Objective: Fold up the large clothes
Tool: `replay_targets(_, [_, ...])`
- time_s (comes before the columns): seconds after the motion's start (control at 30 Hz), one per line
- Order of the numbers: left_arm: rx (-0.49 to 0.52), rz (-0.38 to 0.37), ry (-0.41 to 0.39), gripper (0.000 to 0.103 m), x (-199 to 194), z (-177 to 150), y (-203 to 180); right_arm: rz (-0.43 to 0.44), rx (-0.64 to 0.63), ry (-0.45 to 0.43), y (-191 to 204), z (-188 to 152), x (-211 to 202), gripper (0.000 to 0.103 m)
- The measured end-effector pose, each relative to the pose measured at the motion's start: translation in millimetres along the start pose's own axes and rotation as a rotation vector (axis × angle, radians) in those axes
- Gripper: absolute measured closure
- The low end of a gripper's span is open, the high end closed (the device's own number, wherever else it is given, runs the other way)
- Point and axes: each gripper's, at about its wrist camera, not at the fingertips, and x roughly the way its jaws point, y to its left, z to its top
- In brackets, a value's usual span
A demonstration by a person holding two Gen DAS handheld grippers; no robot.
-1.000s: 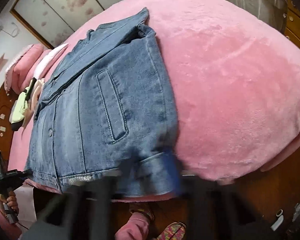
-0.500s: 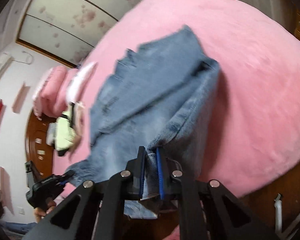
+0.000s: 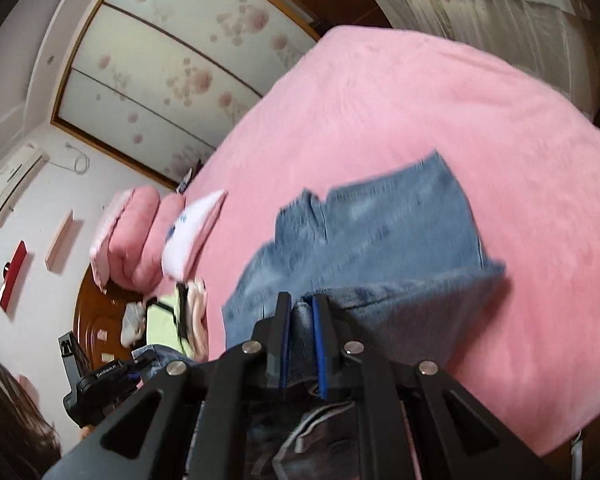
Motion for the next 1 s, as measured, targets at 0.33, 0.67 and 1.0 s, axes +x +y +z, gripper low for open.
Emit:
replay_targets(0.33, [-0.081,0.143,-0.031,0.092,54.8,82.8,-18.8,-0.061,0.017,-0.02,-21.2,109.1,62.6,0.094])
replay_targets(0.67, [-0.123,0.183,0.059,0.092,152.7,122.2,-11.2,-0.173,0.12,0.06,-87.6,148.0,155.6,0.094])
replay_targets(1.0, [-0.105,0.293,0.068,0.078,233.5,133.0,-1.9,-0.333,0.075,0.019,-121.5,160.3,222.2,0.098])
